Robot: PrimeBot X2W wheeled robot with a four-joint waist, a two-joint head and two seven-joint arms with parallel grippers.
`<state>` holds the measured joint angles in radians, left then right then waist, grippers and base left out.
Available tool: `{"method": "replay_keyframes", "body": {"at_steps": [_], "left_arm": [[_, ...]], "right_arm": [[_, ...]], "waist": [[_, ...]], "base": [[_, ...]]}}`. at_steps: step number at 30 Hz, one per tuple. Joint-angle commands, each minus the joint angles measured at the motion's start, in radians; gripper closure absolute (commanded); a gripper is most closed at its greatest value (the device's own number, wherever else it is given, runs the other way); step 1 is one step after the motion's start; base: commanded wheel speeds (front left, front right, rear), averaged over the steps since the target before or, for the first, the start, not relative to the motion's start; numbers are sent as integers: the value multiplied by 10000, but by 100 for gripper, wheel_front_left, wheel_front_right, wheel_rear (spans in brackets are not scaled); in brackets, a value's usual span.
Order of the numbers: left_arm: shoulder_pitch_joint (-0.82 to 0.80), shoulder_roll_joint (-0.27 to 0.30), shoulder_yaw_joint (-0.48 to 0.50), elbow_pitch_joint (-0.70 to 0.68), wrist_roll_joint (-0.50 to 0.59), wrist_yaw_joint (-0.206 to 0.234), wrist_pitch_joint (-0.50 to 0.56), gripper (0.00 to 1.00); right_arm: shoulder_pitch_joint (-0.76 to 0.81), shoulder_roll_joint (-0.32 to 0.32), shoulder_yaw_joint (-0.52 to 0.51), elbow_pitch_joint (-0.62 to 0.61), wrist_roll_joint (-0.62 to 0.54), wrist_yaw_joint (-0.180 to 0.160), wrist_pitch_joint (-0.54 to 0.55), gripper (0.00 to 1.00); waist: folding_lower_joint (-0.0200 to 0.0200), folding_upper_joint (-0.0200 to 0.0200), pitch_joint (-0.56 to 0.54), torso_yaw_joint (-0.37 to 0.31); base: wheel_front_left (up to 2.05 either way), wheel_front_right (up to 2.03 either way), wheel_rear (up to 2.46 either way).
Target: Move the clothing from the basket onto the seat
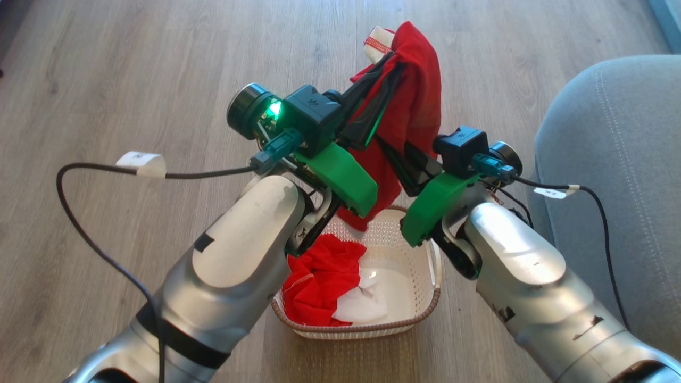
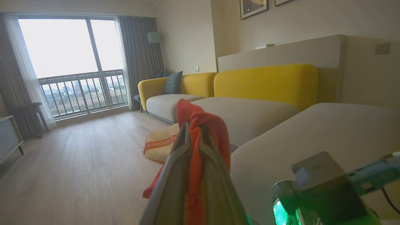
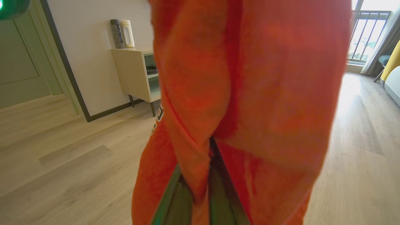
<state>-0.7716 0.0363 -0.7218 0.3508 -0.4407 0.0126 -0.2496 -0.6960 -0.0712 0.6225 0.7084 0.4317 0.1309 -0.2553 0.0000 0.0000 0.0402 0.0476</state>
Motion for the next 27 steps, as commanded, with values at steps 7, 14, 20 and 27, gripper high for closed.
{"method": "replay_keyframes", "body": {"at_steps": [7,14,20,27], "left_arm": [[-298,139,404,-140,55,71,-122,20],[62,143,498,57,324,-255,-122,0],[470,256,636,477,399,-688,-122,0],[918,437,740,734,528,-1019,-122,0]], "right_arm": [[-44,175,-592,-947,-31,-2,-65,100],[484,-147,-1275,-1715,-193,-2,-65,100],[1062,-264,-1816,-2413,-274,-2,-65,100],[1335,-226,-1961,-2812,-312,-2,-65,100]], "waist": [[0,0,195,-205],[0,0,391,-600],[0,0,477,-1383],[0,0,491,-2797]], "base": [[0,0,0],[0,0,0],[0,0,0],[0,0,0]]}}
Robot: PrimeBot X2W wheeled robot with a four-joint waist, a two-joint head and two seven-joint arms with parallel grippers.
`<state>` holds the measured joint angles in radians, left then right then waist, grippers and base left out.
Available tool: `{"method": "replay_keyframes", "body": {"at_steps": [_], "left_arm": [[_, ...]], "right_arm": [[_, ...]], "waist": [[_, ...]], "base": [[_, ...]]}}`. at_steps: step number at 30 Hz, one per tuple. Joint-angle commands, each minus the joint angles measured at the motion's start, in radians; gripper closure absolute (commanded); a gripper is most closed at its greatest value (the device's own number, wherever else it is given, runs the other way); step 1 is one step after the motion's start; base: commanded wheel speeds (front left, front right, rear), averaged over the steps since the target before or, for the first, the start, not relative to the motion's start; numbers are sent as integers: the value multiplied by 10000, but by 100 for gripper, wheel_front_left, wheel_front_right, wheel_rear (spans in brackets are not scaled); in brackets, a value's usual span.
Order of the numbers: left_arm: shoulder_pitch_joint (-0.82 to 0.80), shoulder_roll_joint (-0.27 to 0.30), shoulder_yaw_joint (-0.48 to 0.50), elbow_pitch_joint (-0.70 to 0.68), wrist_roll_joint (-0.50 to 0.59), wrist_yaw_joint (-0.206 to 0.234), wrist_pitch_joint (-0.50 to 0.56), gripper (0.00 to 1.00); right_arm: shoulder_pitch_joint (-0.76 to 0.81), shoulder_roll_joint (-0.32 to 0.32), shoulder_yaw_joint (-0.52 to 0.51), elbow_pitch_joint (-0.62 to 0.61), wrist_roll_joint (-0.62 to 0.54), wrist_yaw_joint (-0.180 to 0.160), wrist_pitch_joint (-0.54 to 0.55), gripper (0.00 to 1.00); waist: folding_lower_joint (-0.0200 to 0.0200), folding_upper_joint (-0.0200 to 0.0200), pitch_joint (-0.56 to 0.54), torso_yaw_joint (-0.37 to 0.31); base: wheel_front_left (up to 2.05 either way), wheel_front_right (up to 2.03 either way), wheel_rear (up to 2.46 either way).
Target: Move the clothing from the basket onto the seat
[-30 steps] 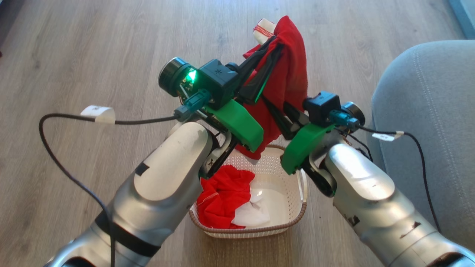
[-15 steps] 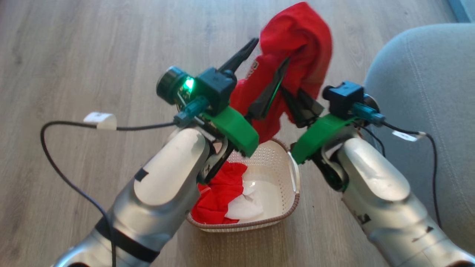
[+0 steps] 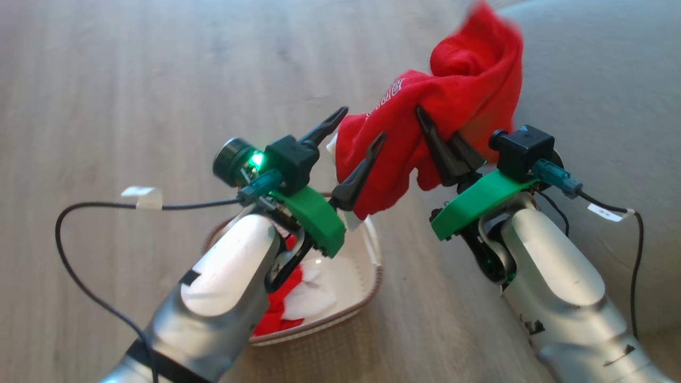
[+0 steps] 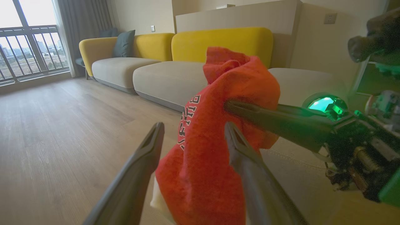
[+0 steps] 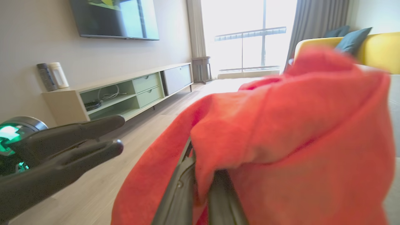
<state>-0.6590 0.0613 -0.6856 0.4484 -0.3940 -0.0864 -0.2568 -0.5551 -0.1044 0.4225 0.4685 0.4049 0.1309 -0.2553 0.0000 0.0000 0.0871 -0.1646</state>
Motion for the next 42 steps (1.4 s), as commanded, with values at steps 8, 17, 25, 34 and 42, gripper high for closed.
{"method": "replay_keyframes", "body": {"at_steps": [8,17,25,34,42], "left_arm": [[309,287,833,-247,269,-161,-49,0],[668,136,1076,-141,502,-345,-49,0],[265,-7,732,156,466,-431,-49,0],[391,329,560,-224,500,-441,-49,0],[120,832,389,-503,692,-442,-49,0]], "right_arm": [[164,58,-15,-673,-13,-2,-65,100],[956,-216,-908,-1379,-214,-2,-65,100],[1830,-169,-2081,-2270,-669,-2,-65,100],[1584,-213,-2816,-2840,-1456,-2,-65,100],[-409,-916,-3481,-2377,-1767,-2,-65,100]], "waist": [[0,0,69,-2538],[0,0,167,-3760],[0,0,442,-3894],[0,0,1281,-3952],[0,0,2539,-3967]], "base": [[0,0,0],[0,0,0],[0,0,0],[0,0,0],[0,0,0]]}}
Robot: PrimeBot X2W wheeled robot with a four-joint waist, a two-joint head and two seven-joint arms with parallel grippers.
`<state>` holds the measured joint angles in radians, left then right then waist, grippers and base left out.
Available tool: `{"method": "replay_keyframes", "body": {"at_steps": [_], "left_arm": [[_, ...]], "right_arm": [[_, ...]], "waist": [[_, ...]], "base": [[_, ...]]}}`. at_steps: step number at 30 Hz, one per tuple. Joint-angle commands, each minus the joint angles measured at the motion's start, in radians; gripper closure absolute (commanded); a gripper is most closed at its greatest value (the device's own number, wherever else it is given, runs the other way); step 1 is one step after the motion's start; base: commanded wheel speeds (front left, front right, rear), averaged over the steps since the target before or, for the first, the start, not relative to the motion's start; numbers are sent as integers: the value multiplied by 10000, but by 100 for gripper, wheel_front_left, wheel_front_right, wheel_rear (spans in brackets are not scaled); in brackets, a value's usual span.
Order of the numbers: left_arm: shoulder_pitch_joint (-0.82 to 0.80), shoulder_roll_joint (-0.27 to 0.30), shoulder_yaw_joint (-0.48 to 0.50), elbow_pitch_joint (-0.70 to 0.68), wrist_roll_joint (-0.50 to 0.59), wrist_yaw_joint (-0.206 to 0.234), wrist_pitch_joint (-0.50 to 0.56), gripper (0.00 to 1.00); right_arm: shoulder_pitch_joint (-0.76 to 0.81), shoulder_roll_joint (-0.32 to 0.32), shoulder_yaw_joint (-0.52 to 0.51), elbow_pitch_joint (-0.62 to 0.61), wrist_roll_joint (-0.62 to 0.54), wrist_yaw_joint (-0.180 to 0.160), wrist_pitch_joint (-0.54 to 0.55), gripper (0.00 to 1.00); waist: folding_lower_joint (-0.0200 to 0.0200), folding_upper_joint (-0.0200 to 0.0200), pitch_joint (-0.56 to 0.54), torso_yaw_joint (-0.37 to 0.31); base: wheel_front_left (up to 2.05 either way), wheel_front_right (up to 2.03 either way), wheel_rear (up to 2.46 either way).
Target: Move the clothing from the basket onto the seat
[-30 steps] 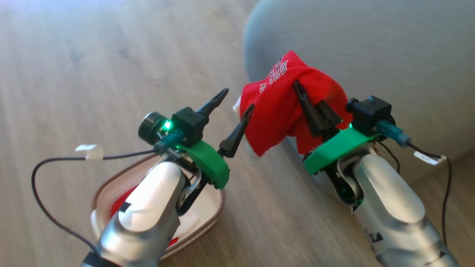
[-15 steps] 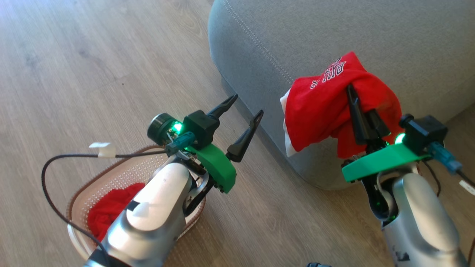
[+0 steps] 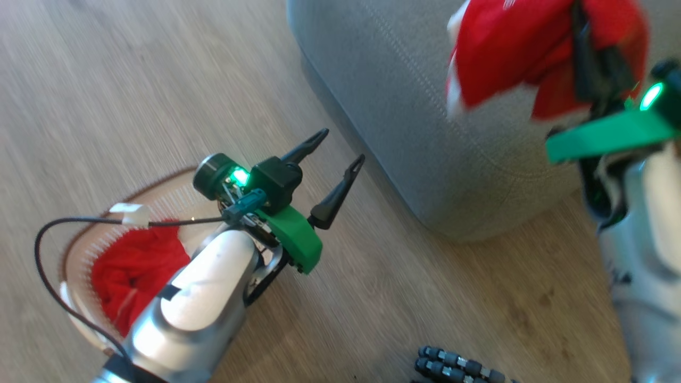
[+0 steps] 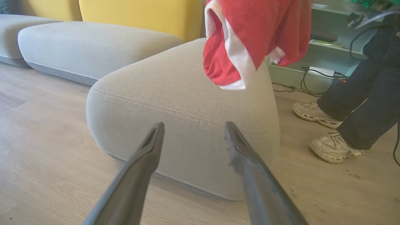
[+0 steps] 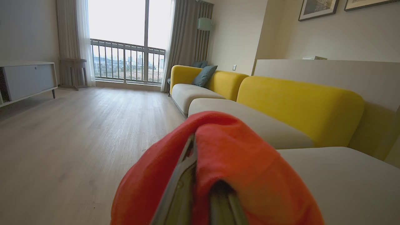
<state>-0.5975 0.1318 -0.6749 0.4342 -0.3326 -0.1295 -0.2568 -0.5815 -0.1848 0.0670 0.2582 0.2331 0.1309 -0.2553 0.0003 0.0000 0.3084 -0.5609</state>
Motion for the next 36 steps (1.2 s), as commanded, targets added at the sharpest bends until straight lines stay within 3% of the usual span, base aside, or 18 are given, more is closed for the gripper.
{"method": "replay_keyframes", "body": {"at_steps": [1,11,26,36], "left_arm": [[-539,201,271,-400,120,-10,-49,0],[-1019,753,276,-810,551,-11,-49,0],[-1960,1012,-484,-1633,739,-11,60,0],[-2091,1186,-793,-2258,831,3,309,0]], "right_arm": [[-420,-215,39,-126,-50,-2,-65,100],[-3264,-1266,-443,1807,-310,-2,-65,100],[-6291,-3558,-2870,5877,-1409,-2,-63,100],[-7484,-4182,-4764,7320,-2161,-2,45,100]], "waist": [[-3,0,482,0],[-3,0,1923,189],[-3,0,3733,1851],[-3,0,4605,2509]], "base": [[0,0,0],[0,0,0],[0,0,0],[0,0,0]]}}
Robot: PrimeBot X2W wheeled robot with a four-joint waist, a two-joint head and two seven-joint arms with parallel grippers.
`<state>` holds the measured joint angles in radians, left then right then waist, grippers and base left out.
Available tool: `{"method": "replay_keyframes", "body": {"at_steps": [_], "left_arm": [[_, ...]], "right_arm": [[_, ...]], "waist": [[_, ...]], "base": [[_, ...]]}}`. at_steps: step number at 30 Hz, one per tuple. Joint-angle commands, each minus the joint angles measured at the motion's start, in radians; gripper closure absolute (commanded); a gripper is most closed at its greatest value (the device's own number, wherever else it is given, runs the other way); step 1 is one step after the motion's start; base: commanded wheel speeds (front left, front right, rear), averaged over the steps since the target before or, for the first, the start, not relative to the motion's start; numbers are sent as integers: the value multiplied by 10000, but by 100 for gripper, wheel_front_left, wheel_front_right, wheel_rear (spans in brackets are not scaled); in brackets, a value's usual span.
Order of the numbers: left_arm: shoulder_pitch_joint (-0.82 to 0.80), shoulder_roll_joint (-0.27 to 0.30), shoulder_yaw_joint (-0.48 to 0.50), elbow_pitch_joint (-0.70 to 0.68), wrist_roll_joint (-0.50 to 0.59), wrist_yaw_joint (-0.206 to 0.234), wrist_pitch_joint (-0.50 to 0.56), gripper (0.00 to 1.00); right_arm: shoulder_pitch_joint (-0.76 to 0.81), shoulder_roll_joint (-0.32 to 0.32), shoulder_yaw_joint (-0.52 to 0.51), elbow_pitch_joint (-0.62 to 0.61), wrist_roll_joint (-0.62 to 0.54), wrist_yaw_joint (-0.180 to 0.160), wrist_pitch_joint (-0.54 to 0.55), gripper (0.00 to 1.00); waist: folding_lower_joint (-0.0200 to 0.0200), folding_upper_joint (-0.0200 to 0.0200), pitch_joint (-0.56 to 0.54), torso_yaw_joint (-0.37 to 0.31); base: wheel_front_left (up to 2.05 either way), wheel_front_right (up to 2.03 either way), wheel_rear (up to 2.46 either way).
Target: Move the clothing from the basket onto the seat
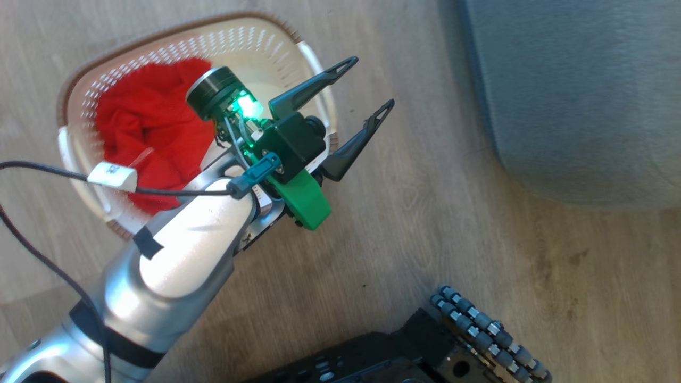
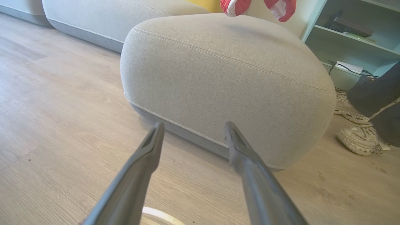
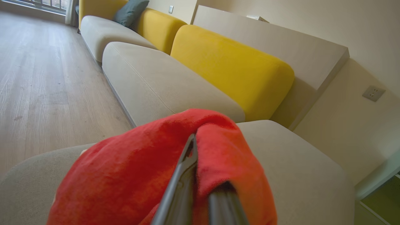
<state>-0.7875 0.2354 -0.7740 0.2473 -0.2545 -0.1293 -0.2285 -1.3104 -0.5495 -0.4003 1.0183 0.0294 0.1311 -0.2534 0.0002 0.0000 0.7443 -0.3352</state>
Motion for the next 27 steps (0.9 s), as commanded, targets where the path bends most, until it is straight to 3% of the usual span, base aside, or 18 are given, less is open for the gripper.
{"method": "replay_keyframes", "body": {"at_steps": [1,10,11,12,16,21,27], "left_arm": [[-187,166,174,-440,59,7,46,0],[-58,388,133,-644,32,126,85,0],[-39,416,140,-633,15,132,76,0],[-20,437,148,-617,-2,144,67,0],[26,455,160,-497,-81,178,32,0],[75,325,139,-232,-186,196,-78,0],[253,111,327,319,-373,286,-274,0]], "right_arm": [[-250,-599,-323,-148,-268,-4,38,100],[480,-540,-2891,1001,-1329,-4,-7,98],[587,-417,-3075,1127,-1415,-4,-11,60],[655,-269,-3192,1230,-1481,-4,-16,0],[862,233,-3124,1429,-1760,-4,-54,0],[1308,626,-2302,1396,-1719,-4,-78,0],[2736,943,-1093,728,-597,-4,-81,0]], "waist": [[-2,0,328,320],[-2,0,608,682],[-2,0,588,684],[-2,0,559,674],[-2,0,369,628],[-2,0,-70,600],[-2,0,-994,702]], "base": [[0,0,0],[0,0,0],[0,0,0],[0,0,0],[0,0,0],[0,0,0],[0,0,0]]}}
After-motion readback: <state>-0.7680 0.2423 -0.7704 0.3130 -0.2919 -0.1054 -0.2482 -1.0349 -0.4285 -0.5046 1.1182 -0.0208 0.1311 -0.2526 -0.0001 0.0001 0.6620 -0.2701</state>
